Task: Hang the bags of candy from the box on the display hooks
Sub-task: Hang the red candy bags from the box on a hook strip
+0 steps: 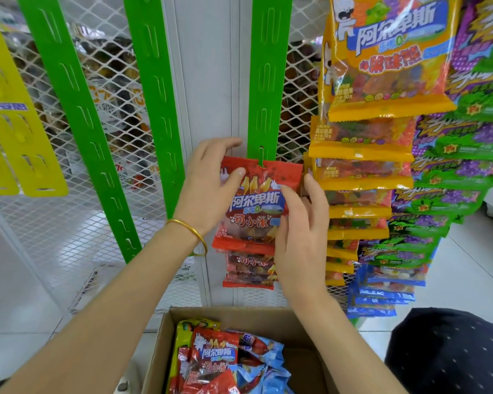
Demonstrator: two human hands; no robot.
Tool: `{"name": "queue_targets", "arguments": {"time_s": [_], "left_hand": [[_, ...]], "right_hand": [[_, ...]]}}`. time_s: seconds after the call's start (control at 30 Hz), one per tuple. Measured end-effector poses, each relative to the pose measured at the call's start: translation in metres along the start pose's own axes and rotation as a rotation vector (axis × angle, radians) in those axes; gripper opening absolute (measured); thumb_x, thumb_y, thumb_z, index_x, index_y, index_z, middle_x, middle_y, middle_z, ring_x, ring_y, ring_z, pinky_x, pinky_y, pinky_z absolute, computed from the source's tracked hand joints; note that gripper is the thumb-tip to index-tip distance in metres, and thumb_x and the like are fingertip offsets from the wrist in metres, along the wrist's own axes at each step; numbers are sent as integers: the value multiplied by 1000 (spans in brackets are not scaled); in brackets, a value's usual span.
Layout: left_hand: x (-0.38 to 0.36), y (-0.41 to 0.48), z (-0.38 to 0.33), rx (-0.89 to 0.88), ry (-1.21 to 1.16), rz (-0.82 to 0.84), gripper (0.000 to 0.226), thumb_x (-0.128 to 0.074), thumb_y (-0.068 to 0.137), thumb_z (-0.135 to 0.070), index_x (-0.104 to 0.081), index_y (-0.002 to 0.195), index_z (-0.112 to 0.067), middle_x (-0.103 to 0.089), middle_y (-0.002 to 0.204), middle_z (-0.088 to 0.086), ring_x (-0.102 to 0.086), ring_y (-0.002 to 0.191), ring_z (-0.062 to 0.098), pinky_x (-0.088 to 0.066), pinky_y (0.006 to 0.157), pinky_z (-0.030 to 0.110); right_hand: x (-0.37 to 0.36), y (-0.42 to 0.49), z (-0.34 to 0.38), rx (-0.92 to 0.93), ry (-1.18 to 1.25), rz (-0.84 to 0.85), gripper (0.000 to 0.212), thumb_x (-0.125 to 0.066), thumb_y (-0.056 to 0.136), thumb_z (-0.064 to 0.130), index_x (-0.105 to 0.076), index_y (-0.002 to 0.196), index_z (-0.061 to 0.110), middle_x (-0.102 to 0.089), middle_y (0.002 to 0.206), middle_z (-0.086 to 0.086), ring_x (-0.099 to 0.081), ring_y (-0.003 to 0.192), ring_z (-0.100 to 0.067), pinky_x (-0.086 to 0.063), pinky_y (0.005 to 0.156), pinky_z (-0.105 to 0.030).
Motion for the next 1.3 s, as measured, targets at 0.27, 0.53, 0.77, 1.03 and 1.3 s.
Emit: {"name": "queue_targets", "arguments": {"time_s": [0.27,0.53,0.77,1.03,1.3], "left_hand": [[1,-99,32,-41,82,-26,36,-54,86,-11,-52,121,-8,-43,128,10,-37,123,17,-40,100,47],[-16,-146,99,160,62,173,34,-54,84,-5,-54,117,-13,-44,125,7,-40,112,7,-43,88,16],[-16,-160,124,265,30,199,32,-55,84,-4,-55,115,-12,-40,116,-3,-46,102,9,-43,82,9],[-35,-164,129,314,20,297,28,-56,84,-2,-57,110,-12,-41,113,-3,-47,97,7,-42,74,6],[-93,-204,131,502,54,868,26,-59,88,-30,-59,111,-17,-59,112,-1,-54,99,9,-38,74,10]], "right_hand": [[-47,-110,-41,-110,16,446,33,-51,84,-4,-57,115,7,-54,119,-9,-55,107,-24,-48,80,-31],[-147,-303,-99,-781,112,1335,40,-53,94,23,-42,128,5,-57,93,-11,-54,84,-21,-41,73,-34],[-171,-349,-109,-1010,37,1188,40,-71,81,25,-49,108,6,-54,106,-13,-55,94,-26,-45,80,-36],[-162,-347,-107,-1075,293,1149,19,-67,85,16,-59,86,-2,-63,85,-14,-61,78,-25,-50,69,-29],[-115,-241,-104,-1149,708,949,7,-64,85,7,-58,82,11,-66,81,-9,-64,75,-22,-53,75,-35]]}}
Point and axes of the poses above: each hand's wrist, its own y-axis towards the middle knuckle, its own x-axis out of the back of the hand, z = x × y, the point moved 9 cm from there along y, towards the middle knuckle
